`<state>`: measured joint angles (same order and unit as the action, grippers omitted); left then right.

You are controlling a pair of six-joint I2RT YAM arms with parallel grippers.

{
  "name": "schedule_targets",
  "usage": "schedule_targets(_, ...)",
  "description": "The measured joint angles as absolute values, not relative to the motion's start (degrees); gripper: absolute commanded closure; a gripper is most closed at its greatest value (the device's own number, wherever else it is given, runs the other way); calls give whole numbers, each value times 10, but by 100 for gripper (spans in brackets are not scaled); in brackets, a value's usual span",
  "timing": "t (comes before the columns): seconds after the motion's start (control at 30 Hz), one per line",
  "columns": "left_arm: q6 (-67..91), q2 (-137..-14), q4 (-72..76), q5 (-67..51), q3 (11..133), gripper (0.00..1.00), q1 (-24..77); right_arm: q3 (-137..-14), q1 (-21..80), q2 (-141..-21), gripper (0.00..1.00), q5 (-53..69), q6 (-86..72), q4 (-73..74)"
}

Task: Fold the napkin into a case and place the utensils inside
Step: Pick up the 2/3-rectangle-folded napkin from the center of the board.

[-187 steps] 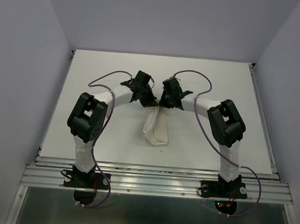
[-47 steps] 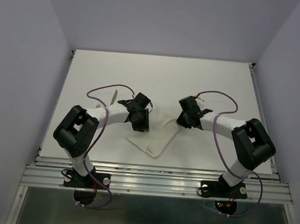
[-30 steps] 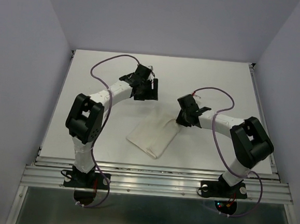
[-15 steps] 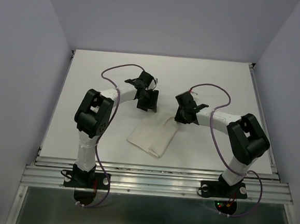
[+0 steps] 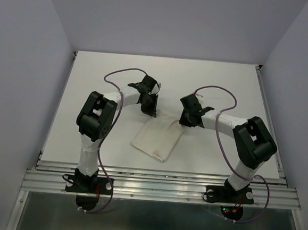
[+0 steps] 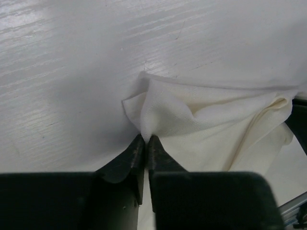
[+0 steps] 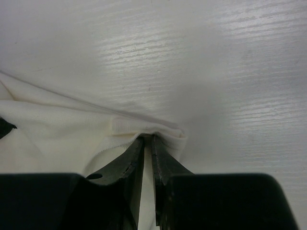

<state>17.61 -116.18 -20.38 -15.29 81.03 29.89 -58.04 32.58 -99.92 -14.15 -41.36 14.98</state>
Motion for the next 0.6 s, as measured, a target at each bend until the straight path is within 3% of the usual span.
schedule_targets(0.07, 178, -1163, -204, -157, 810, 100, 299, -580, 326, -999, 82, -142, -414, 150)
schedule_targets(0.6, 264, -1107, -191, -207, 781, 100, 298, -599, 324, -1014, 83, -142, -422, 150)
